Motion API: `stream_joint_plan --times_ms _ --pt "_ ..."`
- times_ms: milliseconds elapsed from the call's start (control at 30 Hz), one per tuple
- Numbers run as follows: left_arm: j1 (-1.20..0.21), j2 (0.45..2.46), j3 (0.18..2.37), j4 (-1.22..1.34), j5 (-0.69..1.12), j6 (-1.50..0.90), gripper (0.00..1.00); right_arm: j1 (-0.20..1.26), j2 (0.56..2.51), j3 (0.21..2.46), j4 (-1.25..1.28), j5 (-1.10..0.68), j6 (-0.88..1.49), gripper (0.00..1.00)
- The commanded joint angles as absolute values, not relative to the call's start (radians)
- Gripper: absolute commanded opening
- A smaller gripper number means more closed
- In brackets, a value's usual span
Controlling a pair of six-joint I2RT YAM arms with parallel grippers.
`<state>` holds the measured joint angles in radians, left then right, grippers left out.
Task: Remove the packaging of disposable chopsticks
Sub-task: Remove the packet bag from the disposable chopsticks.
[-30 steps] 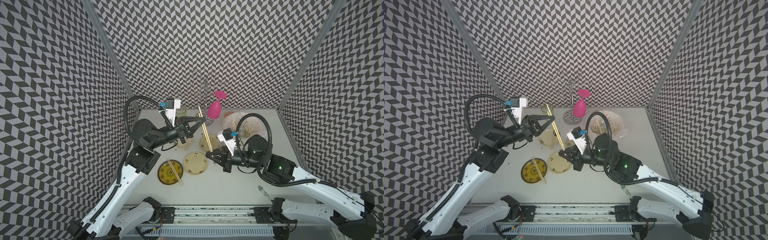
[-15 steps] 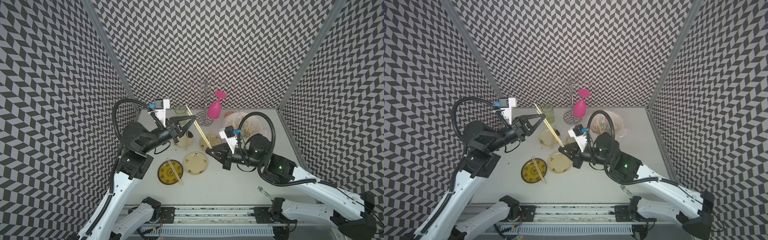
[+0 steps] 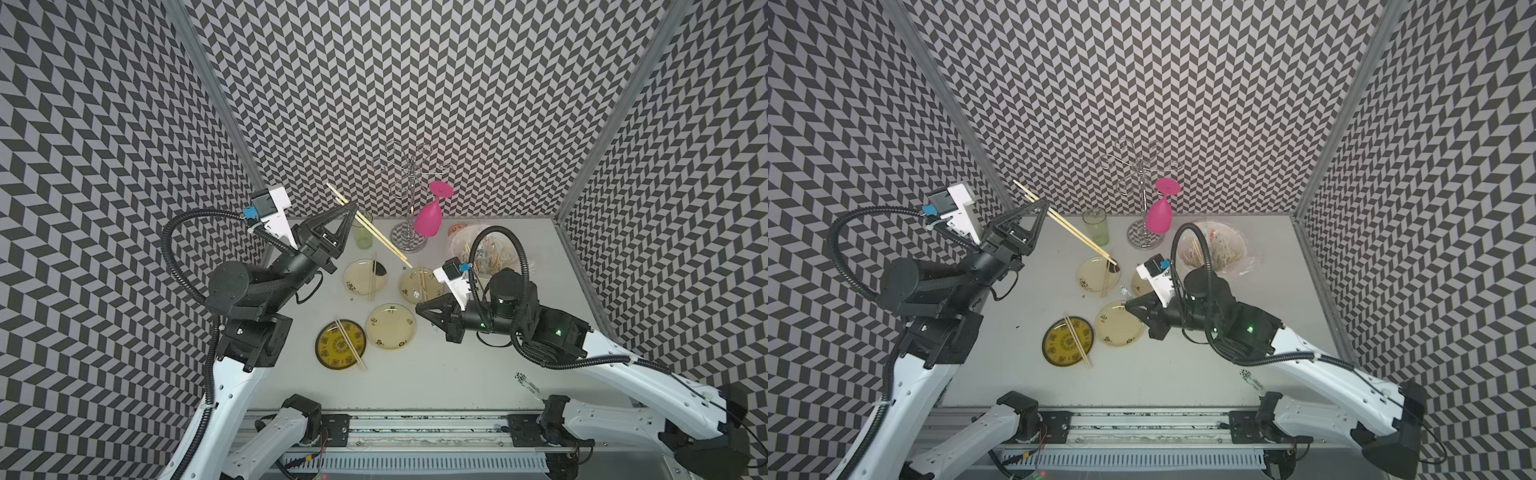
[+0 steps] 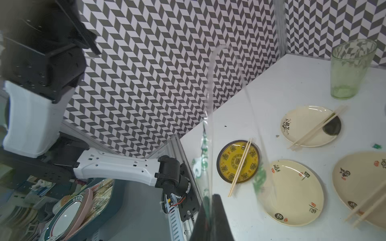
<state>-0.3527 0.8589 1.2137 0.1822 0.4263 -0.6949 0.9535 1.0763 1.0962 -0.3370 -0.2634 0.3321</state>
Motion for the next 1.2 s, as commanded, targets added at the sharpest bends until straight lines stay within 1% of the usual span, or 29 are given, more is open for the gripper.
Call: stream_joint_plan --times_ms 0,67,133,167,333,500,600,633,700,767,800,833,900,933,1000,1067,1167 --pt "-0.345 0.825 1.246 0.133 0.329 -0.610 0.00 0.855 1.097 1.203 -0.447 -0.106 0.360 0.00" --pt "-0.345 0.830 1.245 0.085 0.325 -0.589 0.00 0.707 1.174 1.306 -0.591 -0.069 0.347 0.00" --pt "-0.345 0.828 1.216 0.073 0.335 -0.592 0.00 0.613 1.260 1.404 -0.707 0.004 0.306 0.00" --pt "-0.343 0.823 1.195 0.069 0.337 -0.596 0.00 0.592 1.297 1.450 -0.754 0.069 0.294 0.00" --pt "-0.345 0.803 1.112 0.056 0.351 -0.606 0.00 0.519 1.398 1.584 -0.834 0.249 0.242 0.00" --pt "-0.345 0.790 1.053 0.045 0.368 -0.608 0.00 0.447 1.511 1.616 -0.921 0.279 0.239 0.01" --pt "-0.347 0.778 1.037 0.039 0.372 -0.596 0.00 0.437 1.549 1.640 -0.988 0.282 0.253 0.01" --pt "-0.349 0.774 1.032 0.033 0.370 -0.588 0.00 0.437 1.548 1.636 -0.992 0.279 0.256 0.03" --pt "-0.350 0.772 1.022 0.022 0.366 -0.578 0.00 0.437 1.539 1.610 -0.976 0.267 0.255 0.11" --pt "-0.353 0.773 1.006 0.014 0.365 -0.573 0.00 0.436 1.529 1.591 -0.957 0.256 0.253 0.16" --pt "-0.353 0.773 0.996 0.013 0.365 -0.574 0.00 0.436 1.524 1.589 -0.951 0.259 0.253 0.26" --pt "-0.354 0.774 0.985 0.012 0.366 -0.574 0.00 0.437 1.520 1.594 -0.950 0.266 0.256 0.33" --pt "-0.355 0.774 0.965 0.013 0.373 -0.577 0.00 0.436 1.509 1.615 -0.951 0.273 0.260 0.42" --pt "-0.355 0.780 0.956 0.010 0.378 -0.579 0.00 0.437 1.504 1.629 -0.957 0.272 0.263 0.48" --pt "-0.355 0.795 0.939 -0.002 0.388 -0.578 0.00 0.437 1.502 1.658 -0.980 0.264 0.269 0.54" --pt "-0.355 0.816 0.920 -0.014 0.404 -0.581 0.00 0.436 1.500 1.668 -0.999 0.254 0.272 0.57" --pt "-0.354 0.857 0.884 -0.021 0.435 -0.589 0.00 0.437 1.490 1.675 -1.020 0.246 0.280 0.57"
